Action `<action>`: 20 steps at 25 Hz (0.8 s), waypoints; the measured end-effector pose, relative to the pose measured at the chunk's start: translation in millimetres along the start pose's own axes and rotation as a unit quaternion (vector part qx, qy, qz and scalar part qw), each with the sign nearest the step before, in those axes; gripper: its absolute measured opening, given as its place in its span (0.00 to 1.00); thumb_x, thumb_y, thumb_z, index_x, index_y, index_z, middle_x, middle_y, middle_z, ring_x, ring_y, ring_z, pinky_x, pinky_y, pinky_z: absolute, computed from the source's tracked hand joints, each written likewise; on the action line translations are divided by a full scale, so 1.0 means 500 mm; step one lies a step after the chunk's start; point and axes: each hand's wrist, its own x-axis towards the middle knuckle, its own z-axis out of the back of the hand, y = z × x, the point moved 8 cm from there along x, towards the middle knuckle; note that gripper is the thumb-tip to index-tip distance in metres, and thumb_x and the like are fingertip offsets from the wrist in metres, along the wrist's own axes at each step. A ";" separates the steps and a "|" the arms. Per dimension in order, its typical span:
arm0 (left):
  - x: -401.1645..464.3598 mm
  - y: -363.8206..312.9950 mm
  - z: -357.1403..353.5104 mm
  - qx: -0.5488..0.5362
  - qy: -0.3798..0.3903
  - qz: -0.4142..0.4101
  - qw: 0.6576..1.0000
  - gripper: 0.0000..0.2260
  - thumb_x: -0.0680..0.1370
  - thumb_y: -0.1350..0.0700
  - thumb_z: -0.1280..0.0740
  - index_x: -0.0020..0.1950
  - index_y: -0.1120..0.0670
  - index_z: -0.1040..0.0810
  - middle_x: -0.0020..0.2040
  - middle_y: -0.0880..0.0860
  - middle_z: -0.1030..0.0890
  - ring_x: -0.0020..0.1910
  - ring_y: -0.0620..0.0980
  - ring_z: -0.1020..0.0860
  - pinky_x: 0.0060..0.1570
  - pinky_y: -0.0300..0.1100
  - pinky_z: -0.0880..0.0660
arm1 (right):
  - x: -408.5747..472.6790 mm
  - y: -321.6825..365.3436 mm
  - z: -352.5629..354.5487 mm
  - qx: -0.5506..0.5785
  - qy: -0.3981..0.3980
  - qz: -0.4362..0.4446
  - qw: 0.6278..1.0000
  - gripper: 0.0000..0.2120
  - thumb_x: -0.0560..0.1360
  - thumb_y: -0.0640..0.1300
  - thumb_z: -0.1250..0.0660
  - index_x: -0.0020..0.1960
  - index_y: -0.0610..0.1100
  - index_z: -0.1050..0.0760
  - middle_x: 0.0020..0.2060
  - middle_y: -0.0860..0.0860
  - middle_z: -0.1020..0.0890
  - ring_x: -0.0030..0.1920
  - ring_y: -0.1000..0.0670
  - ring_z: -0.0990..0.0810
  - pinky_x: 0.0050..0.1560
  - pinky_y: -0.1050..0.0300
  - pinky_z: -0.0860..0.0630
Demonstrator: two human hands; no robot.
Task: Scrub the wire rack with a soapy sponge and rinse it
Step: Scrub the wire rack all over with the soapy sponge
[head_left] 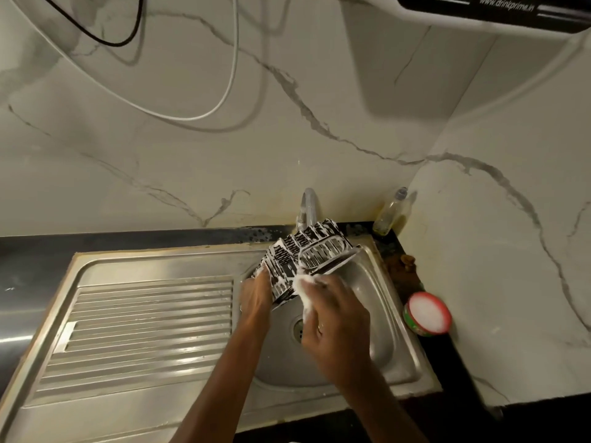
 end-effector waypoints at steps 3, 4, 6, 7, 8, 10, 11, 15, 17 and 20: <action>0.046 0.063 0.010 -0.029 0.021 0.042 0.998 0.26 0.68 0.36 0.37 0.55 0.50 0.14 0.50 0.58 0.13 0.53 0.62 0.15 0.53 0.60 0.18 | 0.038 -0.115 0.039 0.031 -0.041 -0.094 0.994 0.19 0.70 0.37 0.38 0.58 0.42 0.18 0.50 0.45 0.17 0.49 0.45 0.18 0.46 0.51 0.20; 0.047 0.075 0.011 -0.034 0.030 0.048 0.998 0.23 0.70 0.38 0.36 0.55 0.50 0.15 0.51 0.60 0.13 0.54 0.64 0.16 0.53 0.60 0.18 | 0.047 -0.189 0.059 0.016 -0.074 -0.168 0.983 0.19 0.69 0.37 0.38 0.58 0.41 0.17 0.49 0.43 0.16 0.48 0.43 0.18 0.47 0.52 0.21; 0.021 0.062 0.018 -0.049 0.038 0.041 0.997 0.18 0.76 0.43 0.37 0.56 0.52 0.15 0.53 0.61 0.14 0.56 0.64 0.16 0.55 0.60 0.19 | 0.054 -0.274 0.087 0.003 -0.095 -0.260 0.961 0.18 0.69 0.35 0.33 0.58 0.40 0.17 0.48 0.43 0.15 0.48 0.41 0.17 0.49 0.57 0.24; 0.011 0.052 0.016 -0.066 0.051 0.031 0.996 0.17 0.79 0.47 0.38 0.57 0.54 0.15 0.53 0.61 0.14 0.56 0.63 0.15 0.56 0.59 0.19 | 0.052 -0.274 0.082 0.008 -0.092 -0.276 0.957 0.17 0.70 0.34 0.32 0.58 0.40 0.17 0.48 0.43 0.14 0.49 0.43 0.16 0.50 0.62 0.24; 0.000 0.044 0.012 -0.086 0.065 0.024 0.994 0.17 0.81 0.49 0.40 0.57 0.55 0.15 0.54 0.61 0.14 0.55 0.63 0.15 0.57 0.59 0.19 | 0.053 -0.251 0.074 0.020 -0.081 -0.268 0.960 0.16 0.70 0.34 0.30 0.58 0.39 0.17 0.49 0.44 0.15 0.49 0.47 0.17 0.50 0.70 0.26; -0.023 0.021 0.001 -0.103 0.079 0.014 0.991 0.19 0.81 0.49 0.41 0.58 0.58 0.15 0.55 0.64 0.15 0.56 0.66 0.17 0.58 0.63 0.20 | 0.052 -0.172 0.069 0.003 -0.075 -0.197 0.978 0.16 0.70 0.31 0.29 0.58 0.37 0.18 0.49 0.44 0.16 0.48 0.52 0.21 0.49 0.81 0.34; -0.028 0.015 -0.005 -0.111 0.090 0.013 0.990 0.19 0.82 0.50 0.41 0.59 0.59 0.16 0.56 0.65 0.15 0.57 0.67 0.17 0.58 0.64 0.21 | 0.054 -0.144 0.073 -0.003 -0.080 -0.170 0.982 0.17 0.70 0.30 0.29 0.58 0.37 0.18 0.50 0.45 0.17 0.49 0.53 0.22 0.49 0.81 0.34; -0.065 -0.027 -0.005 -0.144 0.109 0.018 0.983 0.17 0.75 0.53 0.35 0.57 0.61 0.16 0.53 0.62 0.14 0.51 0.60 0.15 0.54 0.62 0.19 | 0.057 -0.250 0.020 0.152 -0.023 -0.297 0.943 0.14 0.70 0.33 0.31 0.52 0.47 0.17 0.48 0.47 0.14 0.48 0.49 0.16 0.47 0.63 0.19; -0.081 -0.032 0.003 -0.146 0.114 0.015 0.983 0.13 0.79 0.54 0.37 0.54 0.60 0.17 0.48 0.57 0.12 0.49 0.58 0.14 0.50 0.56 0.17 | 0.013 -0.289 -0.031 0.227 0.036 -0.394 0.890 0.08 0.66 0.42 0.31 0.42 0.52 0.17 0.42 0.45 0.14 0.43 0.46 0.15 0.45 0.50 0.17; -0.083 -0.029 0.003 -0.124 0.099 -0.009 0.987 0.16 0.86 0.63 0.47 0.46 0.58 0.22 0.31 0.48 0.15 0.34 0.47 0.16 0.32 0.35 0.21 | -0.042 -0.309 -0.052 0.280 0.034 -0.456 0.844 0.09 0.65 0.45 0.31 0.44 0.48 0.17 0.39 0.47 0.15 0.36 0.57 0.16 0.36 0.62 0.21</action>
